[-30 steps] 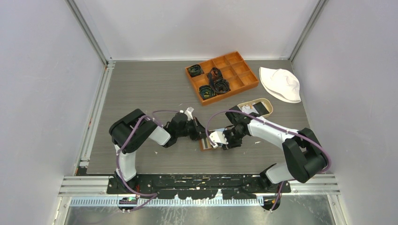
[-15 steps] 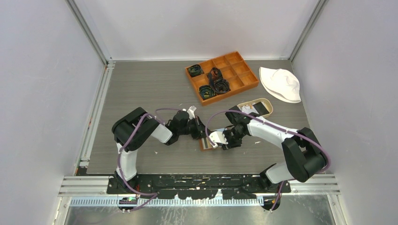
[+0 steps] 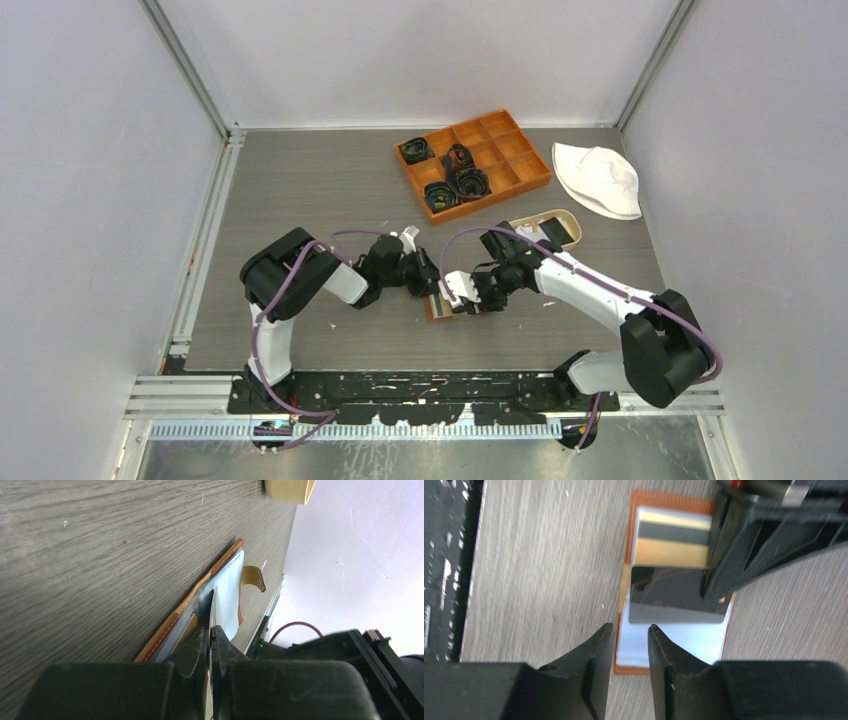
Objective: Put the credit cards into the card holder
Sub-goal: Insert the credit card into the card holder.
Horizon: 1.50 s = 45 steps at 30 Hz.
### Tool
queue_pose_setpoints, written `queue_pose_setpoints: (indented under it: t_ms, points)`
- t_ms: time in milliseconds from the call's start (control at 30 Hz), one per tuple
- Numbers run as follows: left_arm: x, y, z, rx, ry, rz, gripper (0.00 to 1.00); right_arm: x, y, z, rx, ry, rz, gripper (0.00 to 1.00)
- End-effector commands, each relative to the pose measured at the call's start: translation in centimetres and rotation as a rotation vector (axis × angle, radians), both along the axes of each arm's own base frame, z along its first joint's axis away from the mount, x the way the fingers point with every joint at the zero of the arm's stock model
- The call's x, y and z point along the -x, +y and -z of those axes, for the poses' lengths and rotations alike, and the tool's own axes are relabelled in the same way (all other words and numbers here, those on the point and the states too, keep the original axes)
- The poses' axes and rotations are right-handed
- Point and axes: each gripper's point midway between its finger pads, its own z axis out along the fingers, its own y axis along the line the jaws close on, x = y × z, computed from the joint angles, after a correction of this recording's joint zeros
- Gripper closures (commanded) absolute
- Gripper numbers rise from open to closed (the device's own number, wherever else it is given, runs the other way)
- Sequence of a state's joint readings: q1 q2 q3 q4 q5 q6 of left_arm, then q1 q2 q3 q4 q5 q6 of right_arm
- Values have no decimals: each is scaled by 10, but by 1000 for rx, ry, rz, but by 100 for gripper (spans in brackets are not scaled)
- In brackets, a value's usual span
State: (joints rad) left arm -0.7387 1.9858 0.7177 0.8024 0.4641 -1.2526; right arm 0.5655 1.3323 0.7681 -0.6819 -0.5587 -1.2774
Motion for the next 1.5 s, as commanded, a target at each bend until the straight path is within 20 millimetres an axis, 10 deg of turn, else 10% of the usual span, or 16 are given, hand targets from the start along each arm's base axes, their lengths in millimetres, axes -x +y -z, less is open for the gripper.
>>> queue_pose_setpoints:
  t_ms: [0, 200, 500, 1467]
  points:
    - [2, 4, 14, -42, 15, 12, 95, -2, 43, -29, -142, 4, 32, 69]
    - [3, 5, 15, -45, 12, 11, 94, -21, 78, -24, -126, -60, 183, 91]
    - [2, 3, 15, -38, 14, 19, 93, -31, 90, -6, -42, -149, 228, 92]
    - [-1, 4, 10, -23, 4, 27, 75, -49, 46, 12, 140, -251, 239, 93]
